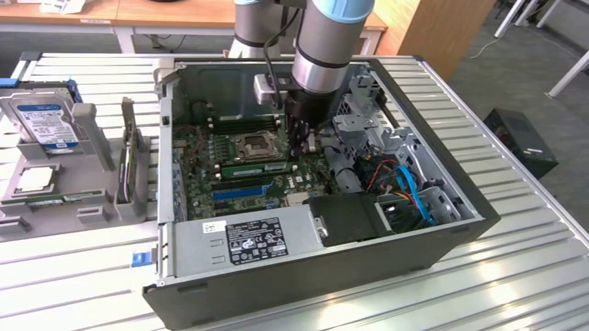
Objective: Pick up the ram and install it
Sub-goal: 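Press down the ram until it locks into place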
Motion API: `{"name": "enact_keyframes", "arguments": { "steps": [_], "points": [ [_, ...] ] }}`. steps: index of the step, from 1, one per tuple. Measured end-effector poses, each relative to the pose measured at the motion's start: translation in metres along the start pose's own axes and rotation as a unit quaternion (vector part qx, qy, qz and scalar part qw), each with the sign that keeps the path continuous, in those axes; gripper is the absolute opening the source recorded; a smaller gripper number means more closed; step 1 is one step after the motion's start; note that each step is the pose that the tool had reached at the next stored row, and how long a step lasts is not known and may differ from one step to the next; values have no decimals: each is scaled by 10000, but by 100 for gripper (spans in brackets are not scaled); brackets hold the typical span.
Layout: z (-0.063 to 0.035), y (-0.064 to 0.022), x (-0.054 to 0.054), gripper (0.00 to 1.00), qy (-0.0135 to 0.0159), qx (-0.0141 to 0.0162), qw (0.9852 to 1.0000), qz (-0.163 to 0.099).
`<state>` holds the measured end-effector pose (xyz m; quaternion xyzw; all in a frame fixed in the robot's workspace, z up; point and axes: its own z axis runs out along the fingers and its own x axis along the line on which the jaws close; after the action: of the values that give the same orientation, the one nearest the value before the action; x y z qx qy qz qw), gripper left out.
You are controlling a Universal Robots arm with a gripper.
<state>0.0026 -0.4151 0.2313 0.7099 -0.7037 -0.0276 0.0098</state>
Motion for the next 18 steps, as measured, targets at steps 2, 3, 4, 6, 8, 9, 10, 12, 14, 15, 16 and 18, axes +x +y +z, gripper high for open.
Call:
{"name": "enact_keyframes", "arguments": {
  "steps": [2, 3, 4, 6, 8, 9, 10, 12, 14, 15, 16, 18],
  "points": [
    [1, -1, -7, 10, -1, 0, 10000, -1],
    [1, -1, -7, 10, 0, 0, 10000, -1],
    [1, -1, -7, 10, 0, 0, 10000, -1],
    [3, 0, -7, 10, 1, -1, 10000, 0],
    [15, -1, -7, 10, 0, 0, 10000, 0],
    [22, -1, -6, 10, 0, 0, 10000, 0],
    [30, -1, -6, 10, 0, -1, 10000, 0],
    [45, -2, -6, 10, 0, 0, 10000, 0],
    [46, -2, -5, 10, 1, 0, 10000, 0],
    [46, -2, -5, 10, 1, -1, 10000, 0],
    [46, -2, -5, 10, 1, 0, 10000, 0],
    [55, -3, -6, 10, -1, 0, 10000, 0]
  ]
}}
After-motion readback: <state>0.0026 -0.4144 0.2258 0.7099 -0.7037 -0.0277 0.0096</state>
